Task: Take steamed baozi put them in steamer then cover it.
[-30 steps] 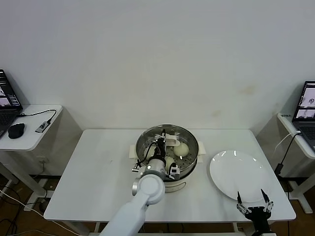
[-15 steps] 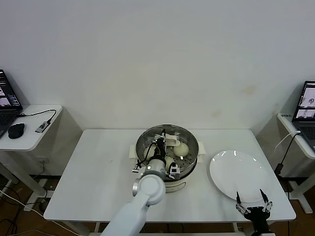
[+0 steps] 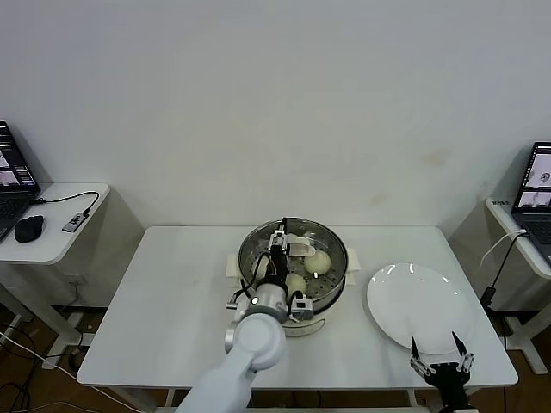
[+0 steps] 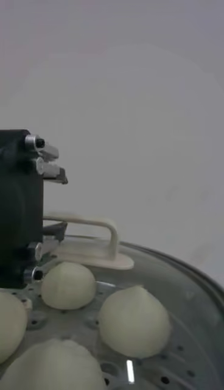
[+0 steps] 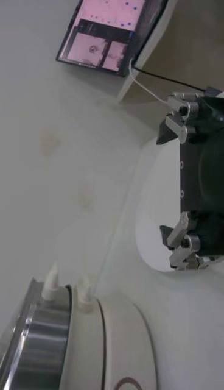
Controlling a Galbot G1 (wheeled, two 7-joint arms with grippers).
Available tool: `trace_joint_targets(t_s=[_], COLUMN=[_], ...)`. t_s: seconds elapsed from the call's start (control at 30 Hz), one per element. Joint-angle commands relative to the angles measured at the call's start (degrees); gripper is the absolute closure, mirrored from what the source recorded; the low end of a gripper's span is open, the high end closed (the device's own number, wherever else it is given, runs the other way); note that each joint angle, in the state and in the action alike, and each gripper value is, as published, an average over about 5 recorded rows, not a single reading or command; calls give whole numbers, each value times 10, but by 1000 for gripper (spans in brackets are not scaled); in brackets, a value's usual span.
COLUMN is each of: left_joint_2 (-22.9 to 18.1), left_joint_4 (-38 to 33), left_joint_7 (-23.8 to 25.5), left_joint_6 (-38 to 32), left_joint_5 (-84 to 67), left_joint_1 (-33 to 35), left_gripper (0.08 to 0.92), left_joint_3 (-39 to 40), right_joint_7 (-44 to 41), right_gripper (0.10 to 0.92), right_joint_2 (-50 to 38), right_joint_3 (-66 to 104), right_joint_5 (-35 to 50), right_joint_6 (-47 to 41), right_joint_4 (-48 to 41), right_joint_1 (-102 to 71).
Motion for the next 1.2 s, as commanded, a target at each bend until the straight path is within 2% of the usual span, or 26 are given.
trace_joint_targets(t_s=[0.03, 0.17, 0.27, 0.37, 0.53, 0.6, 0.83, 1.03, 1.2], left_joint_2=[66, 124, 165, 183, 151, 138, 118, 101, 97], left_joint_4=[-140, -216, -269, -288, -240, -220, -194, -160, -144], left_joint_7=[-31, -65, -114, -168, -181, -199, -264, -266, -249], left_joint_6=[-4, -9, -22, -73, -281, -324, -338, -374, -393], left_joint_5=[-95, -212, -335, -475, -689, -747, -1018, -1014, -995], left_joint_1=[94, 159, 225, 308, 401, 424, 485, 523, 532], left_gripper=[318, 216, 183, 178, 177, 177, 177, 177, 177], left_joint_3=[-24, -66, -113, -182, -307, -331, -349, -348, -353], right_joint_7=[0, 1, 0, -4, -8, -3, 8, 9, 9], right_gripper=[203, 203, 203, 203, 203, 203, 203, 203, 203], right_joint_2=[-1, -2, -4, -11, -43, -65, -125, -138, -139], right_joint_3=[-2, -9, -17, -28, -57, -72, -117, -129, -132], right_joint_5=[-1, -2, 1, 12, 62, 87, 151, 145, 129], right_joint_6=[1, 2, 7, 15, 32, 37, 53, 37, 30], right_joint_4=[1, 0, 0, 1, 12, 20, 30, 29, 30], right_joint_1=[-2, -3, -5, -9, -30, -46, -94, -107, -110])
